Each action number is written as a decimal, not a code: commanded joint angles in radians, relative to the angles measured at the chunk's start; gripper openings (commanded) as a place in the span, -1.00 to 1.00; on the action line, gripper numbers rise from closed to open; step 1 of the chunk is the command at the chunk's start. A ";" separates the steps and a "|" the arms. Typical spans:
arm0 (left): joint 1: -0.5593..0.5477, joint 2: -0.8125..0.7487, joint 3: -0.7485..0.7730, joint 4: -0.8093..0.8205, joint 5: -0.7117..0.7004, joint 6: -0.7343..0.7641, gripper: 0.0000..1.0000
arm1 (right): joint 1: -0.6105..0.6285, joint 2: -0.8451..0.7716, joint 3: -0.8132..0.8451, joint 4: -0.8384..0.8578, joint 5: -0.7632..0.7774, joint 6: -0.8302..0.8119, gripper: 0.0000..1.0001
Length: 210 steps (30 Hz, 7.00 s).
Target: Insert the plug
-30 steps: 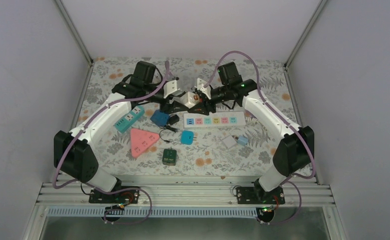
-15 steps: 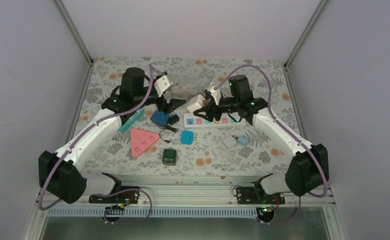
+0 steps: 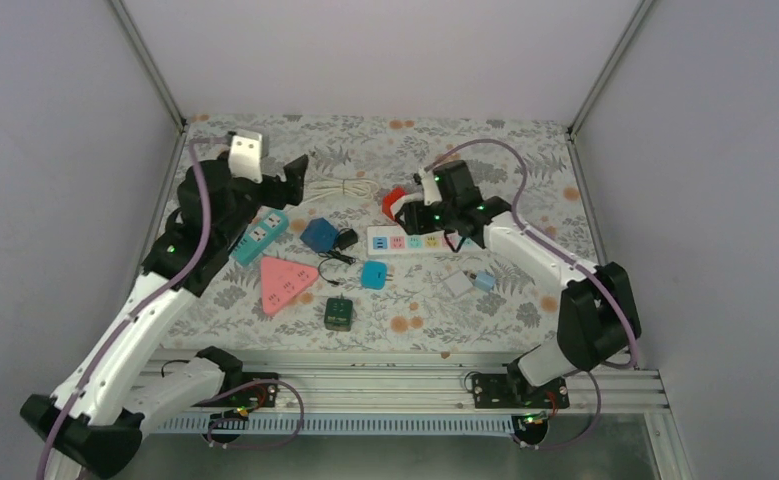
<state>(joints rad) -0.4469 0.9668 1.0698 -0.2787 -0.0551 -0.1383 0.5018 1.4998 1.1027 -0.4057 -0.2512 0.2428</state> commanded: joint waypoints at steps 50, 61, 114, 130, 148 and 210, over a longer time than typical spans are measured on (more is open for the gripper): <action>0.010 -0.131 -0.070 -0.070 -0.148 -0.052 0.96 | 0.264 0.365 0.224 -0.348 0.499 0.457 -0.27; 0.010 -0.138 -0.076 -0.064 -0.156 -0.061 0.96 | 0.264 0.418 0.238 -0.390 0.467 0.423 -0.19; 0.011 -0.076 -0.096 -0.035 -0.168 -0.153 1.00 | 0.209 0.076 0.156 -0.128 0.476 0.272 0.99; 0.145 0.286 -0.343 0.138 0.284 -0.348 0.97 | 0.208 -0.285 -0.195 0.081 0.195 0.261 0.97; 0.160 0.540 -0.366 0.327 0.362 -0.351 0.90 | 0.205 -0.247 -0.272 0.376 0.184 0.219 0.90; -0.055 0.471 -0.178 0.176 -0.022 -0.123 0.24 | 0.150 -0.180 -0.243 0.429 0.027 0.265 0.89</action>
<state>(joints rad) -0.4934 1.5211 0.8513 -0.2211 -0.1074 -0.3035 0.6937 1.3346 0.8417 -0.0372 -0.1123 0.4988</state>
